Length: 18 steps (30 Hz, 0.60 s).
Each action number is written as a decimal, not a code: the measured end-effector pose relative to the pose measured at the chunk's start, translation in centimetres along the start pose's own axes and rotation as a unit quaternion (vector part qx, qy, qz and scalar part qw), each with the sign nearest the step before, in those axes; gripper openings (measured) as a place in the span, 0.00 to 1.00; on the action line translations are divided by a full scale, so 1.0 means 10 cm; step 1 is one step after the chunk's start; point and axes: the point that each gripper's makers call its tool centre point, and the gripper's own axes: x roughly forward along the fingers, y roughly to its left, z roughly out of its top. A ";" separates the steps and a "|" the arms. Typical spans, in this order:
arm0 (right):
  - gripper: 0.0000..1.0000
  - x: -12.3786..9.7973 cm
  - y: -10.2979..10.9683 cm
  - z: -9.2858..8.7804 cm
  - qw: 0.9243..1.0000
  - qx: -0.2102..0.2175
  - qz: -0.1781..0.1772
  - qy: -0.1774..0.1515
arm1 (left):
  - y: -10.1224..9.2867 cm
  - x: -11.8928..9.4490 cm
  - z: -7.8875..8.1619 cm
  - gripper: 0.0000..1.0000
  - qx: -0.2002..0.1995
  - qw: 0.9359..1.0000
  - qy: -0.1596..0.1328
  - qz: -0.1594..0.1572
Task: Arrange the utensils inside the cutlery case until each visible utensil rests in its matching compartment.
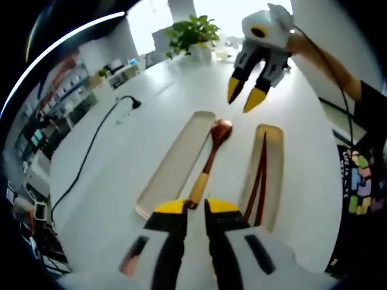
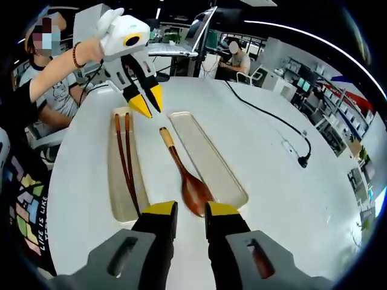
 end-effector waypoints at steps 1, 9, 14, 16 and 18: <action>0.19 0.00 -0.02 -0.02 1.000 0.004 -0.002 0.001 | 0.00 0.03 0.00 0.12 0.001 1.000 0.003 -0.001; 0.19 0.03 -0.09 -0.15 1.000 0.019 -0.012 0.006 | 0.02 0.18 0.00 0.13 0.005 1.000 0.018 -0.009; 0.19 0.07 -0.11 -0.18 0.999 0.028 -0.016 0.003 | -0.03 0.27 -0.02 0.19 0.022 0.999 0.033 -0.011; 0.19 0.08 -0.11 -0.18 0.999 0.030 -0.016 0.001 | -0.04 0.30 -0.02 0.20 0.023 0.999 0.036 -0.010; 0.19 0.11 -0.10 -0.19 0.999 0.029 -0.017 -0.001 | -0.04 0.32 -0.01 0.21 0.023 0.999 0.037 -0.012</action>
